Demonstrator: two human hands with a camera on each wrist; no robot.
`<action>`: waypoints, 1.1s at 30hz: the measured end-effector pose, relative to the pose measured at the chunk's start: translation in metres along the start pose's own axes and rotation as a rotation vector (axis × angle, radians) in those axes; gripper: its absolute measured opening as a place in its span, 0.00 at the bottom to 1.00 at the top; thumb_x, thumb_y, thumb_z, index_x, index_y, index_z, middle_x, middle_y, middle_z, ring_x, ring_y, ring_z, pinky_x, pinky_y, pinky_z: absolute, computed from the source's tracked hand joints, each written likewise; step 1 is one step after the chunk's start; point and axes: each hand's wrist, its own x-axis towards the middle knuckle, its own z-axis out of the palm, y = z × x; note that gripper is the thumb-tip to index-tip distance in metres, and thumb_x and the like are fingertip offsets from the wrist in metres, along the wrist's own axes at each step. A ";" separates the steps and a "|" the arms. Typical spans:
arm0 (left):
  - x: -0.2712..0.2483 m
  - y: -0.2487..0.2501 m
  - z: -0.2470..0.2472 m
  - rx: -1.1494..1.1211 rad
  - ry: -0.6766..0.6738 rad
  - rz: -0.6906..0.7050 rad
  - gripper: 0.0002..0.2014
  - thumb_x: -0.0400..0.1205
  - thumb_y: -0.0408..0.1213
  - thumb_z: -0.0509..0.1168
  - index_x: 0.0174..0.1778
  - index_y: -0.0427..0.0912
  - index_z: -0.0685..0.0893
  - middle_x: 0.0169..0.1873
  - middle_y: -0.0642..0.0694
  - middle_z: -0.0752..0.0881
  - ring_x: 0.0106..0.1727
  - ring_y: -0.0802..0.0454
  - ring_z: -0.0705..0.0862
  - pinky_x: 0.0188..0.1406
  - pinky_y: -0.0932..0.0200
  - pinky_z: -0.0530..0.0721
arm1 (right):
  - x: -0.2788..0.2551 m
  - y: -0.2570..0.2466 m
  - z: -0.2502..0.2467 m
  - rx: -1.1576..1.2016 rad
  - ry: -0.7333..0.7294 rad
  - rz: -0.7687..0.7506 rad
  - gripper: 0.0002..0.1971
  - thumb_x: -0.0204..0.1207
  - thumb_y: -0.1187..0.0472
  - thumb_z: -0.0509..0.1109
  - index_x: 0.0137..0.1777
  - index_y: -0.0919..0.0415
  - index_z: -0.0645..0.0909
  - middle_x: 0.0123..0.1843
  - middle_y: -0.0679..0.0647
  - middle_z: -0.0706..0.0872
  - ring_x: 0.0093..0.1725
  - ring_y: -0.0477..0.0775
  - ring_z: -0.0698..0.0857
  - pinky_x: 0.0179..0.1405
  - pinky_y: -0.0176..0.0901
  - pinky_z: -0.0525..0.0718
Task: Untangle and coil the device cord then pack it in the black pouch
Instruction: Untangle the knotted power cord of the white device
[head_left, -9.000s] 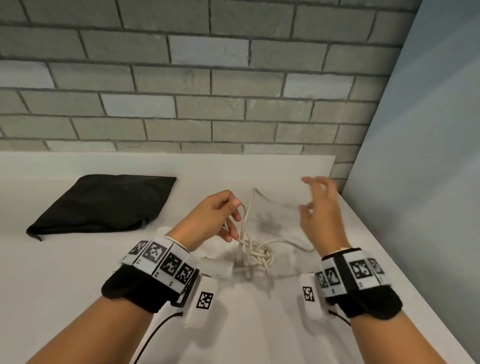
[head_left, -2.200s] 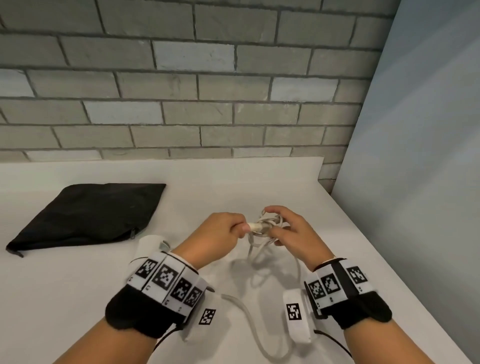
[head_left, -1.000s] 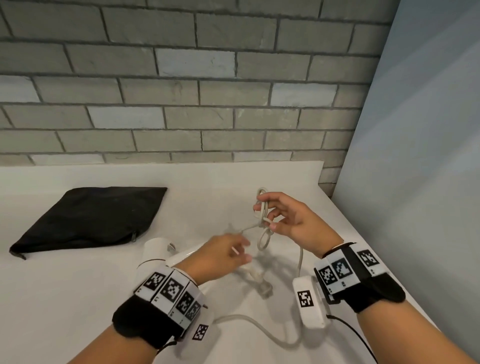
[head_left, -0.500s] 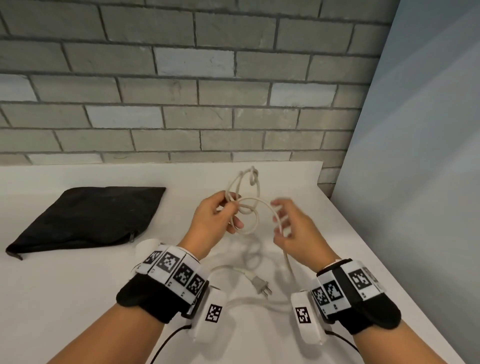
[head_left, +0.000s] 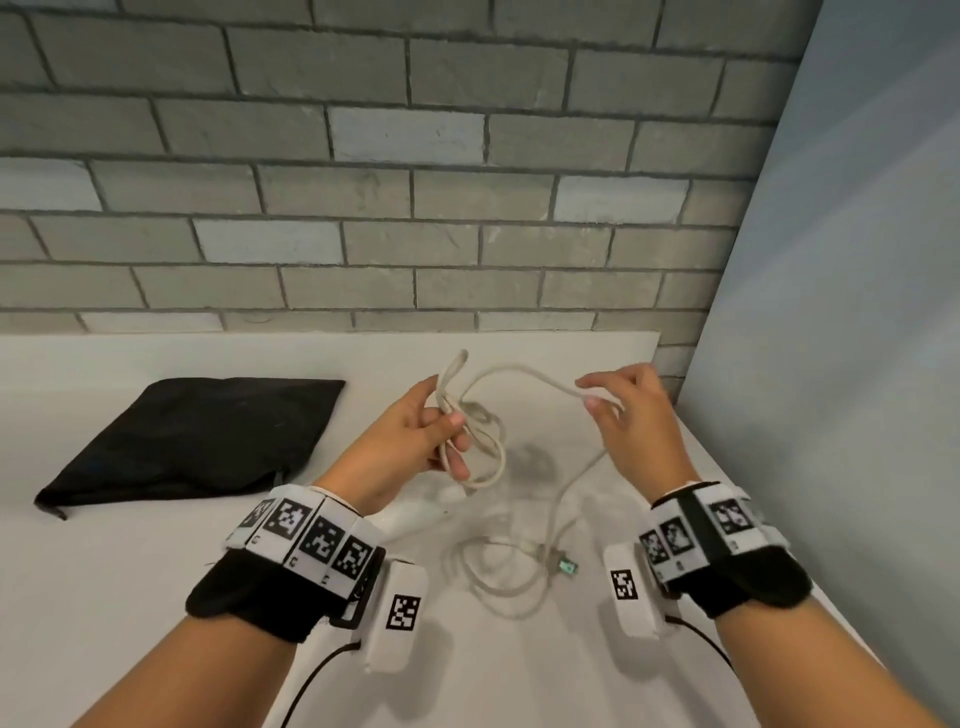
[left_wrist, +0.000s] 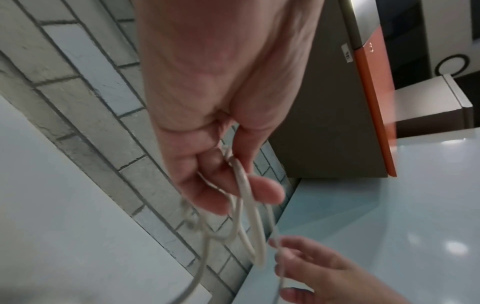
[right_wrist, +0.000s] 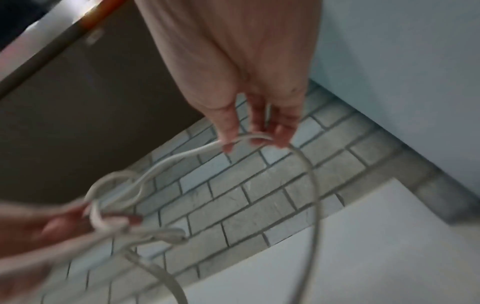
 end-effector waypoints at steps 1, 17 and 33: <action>-0.001 0.000 0.002 -0.025 -0.010 -0.011 0.19 0.83 0.32 0.57 0.71 0.45 0.65 0.33 0.45 0.84 0.23 0.54 0.84 0.32 0.64 0.85 | -0.001 -0.004 0.006 -0.099 0.000 -0.044 0.12 0.76 0.67 0.66 0.58 0.59 0.81 0.55 0.58 0.74 0.55 0.55 0.75 0.55 0.33 0.68; 0.008 -0.012 0.018 0.185 0.169 -0.067 0.13 0.80 0.44 0.63 0.34 0.40 0.77 0.32 0.43 0.76 0.35 0.50 0.76 0.38 0.57 0.79 | -0.028 -0.052 0.037 0.091 -0.459 -0.057 0.06 0.70 0.70 0.65 0.41 0.60 0.81 0.31 0.51 0.80 0.29 0.48 0.77 0.34 0.41 0.77; 0.018 -0.023 -0.029 -0.703 0.297 -0.309 0.21 0.86 0.44 0.49 0.26 0.43 0.64 0.07 0.52 0.60 0.08 0.59 0.57 0.13 0.72 0.69 | -0.021 -0.005 -0.006 0.989 -0.372 0.332 0.11 0.77 0.59 0.59 0.40 0.65 0.77 0.15 0.50 0.71 0.19 0.49 0.78 0.53 0.49 0.87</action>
